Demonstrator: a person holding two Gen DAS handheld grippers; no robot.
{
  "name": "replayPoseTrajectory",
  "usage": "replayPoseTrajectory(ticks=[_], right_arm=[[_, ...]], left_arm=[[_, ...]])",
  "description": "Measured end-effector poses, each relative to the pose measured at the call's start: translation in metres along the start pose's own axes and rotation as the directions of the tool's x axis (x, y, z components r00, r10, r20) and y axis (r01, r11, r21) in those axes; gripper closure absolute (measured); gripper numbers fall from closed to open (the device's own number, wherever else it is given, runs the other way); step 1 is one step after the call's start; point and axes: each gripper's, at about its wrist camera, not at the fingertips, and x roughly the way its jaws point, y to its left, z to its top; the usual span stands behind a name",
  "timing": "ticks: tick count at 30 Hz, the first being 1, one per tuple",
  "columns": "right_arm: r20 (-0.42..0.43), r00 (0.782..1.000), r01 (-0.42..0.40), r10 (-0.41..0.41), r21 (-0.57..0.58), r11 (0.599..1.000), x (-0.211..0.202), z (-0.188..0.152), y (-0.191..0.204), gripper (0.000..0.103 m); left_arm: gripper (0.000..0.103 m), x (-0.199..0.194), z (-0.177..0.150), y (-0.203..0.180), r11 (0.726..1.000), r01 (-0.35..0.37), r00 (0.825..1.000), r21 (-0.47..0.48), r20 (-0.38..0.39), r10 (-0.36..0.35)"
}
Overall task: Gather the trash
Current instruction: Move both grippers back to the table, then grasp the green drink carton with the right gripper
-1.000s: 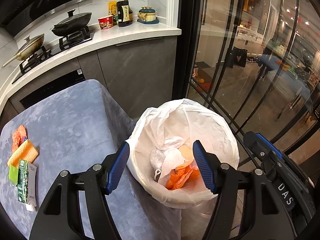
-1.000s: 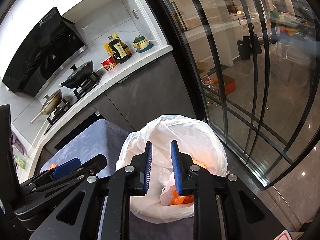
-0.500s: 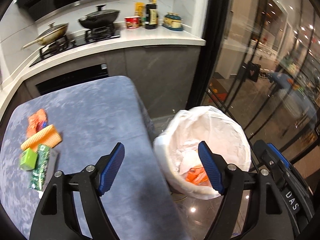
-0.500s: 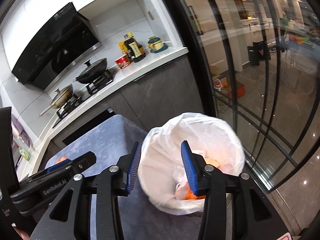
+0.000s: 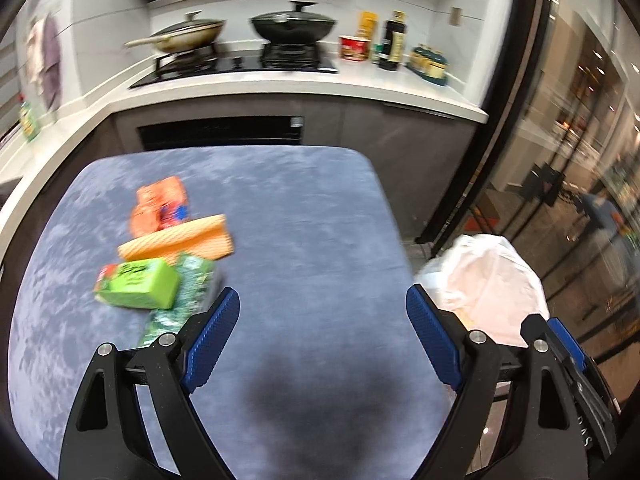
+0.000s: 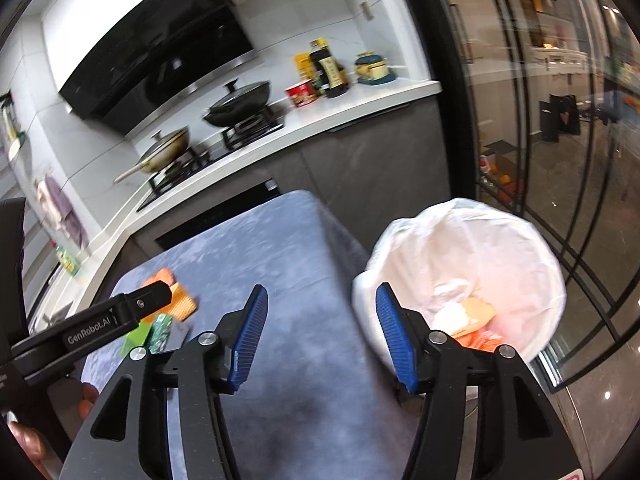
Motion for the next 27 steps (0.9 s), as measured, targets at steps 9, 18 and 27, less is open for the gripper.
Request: replayPoseTrajectory(ticks=[9, 18, 27], right_arm=[[-0.086, 0.994, -0.069, 0.061, -0.092, 0.993, 0.026, -0.032, 0.074, 0.039], [-0.185, 0.978, -0.135, 0.099, -0.189, 0.973, 0.056, -0.074, 0.148, 0.036], [-0.272, 0.954, -0.190, 0.124, -0.233, 0.954, 0.090, -0.106, 0.201, 0.036]], left_arm=[[0.015, -0.005, -0.008, 0.092, 0.990, -0.063, 0.998, -0.129, -0.023, 0.060], [0.015, -0.002, -0.024, 0.179, 0.952, -0.152, 0.987, -0.267, -0.089, 0.133], [0.015, 0.000, -0.042, 0.228, 0.925, -0.221, 0.972, -0.308, -0.144, 0.184]])
